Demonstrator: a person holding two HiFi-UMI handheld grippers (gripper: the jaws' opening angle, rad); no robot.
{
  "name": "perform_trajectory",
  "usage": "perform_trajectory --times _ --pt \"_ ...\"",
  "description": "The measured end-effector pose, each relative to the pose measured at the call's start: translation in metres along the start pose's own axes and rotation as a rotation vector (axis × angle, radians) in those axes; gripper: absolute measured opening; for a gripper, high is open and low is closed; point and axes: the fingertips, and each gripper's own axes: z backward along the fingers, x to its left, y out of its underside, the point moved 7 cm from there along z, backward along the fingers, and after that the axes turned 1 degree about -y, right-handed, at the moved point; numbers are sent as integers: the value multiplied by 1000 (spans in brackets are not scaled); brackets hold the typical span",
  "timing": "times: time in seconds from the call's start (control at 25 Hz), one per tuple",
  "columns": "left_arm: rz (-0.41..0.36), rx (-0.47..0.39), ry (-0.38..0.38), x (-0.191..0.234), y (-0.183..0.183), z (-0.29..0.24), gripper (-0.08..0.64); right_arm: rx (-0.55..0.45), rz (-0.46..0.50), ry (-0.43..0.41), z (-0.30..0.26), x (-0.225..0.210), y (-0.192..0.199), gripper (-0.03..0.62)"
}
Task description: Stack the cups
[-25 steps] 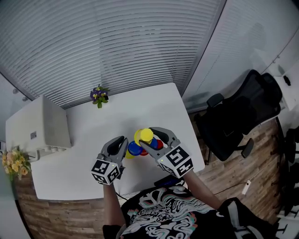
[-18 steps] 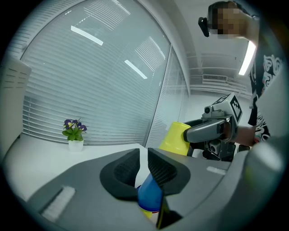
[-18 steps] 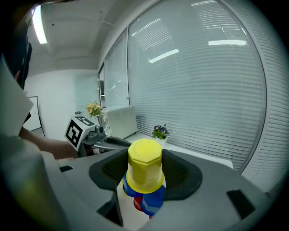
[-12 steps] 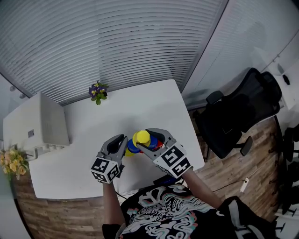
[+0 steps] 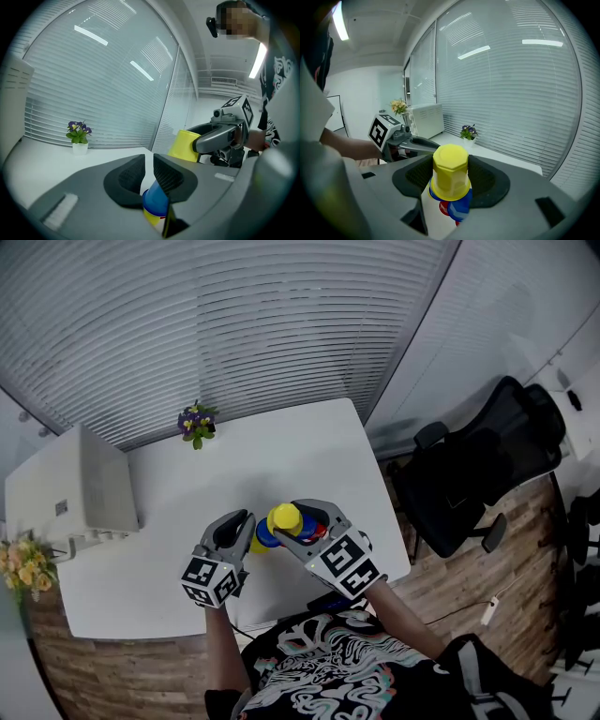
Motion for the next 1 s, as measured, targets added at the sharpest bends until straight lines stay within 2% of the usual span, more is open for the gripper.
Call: perform_trajectory --times 0.68,1.0 --pt "-5 24 10 1 3 -2 57 4 4 19 -2 -1 2 236" --pt "0 19 17 1 3 -2 58 1 0 9 -1 0 1 272"
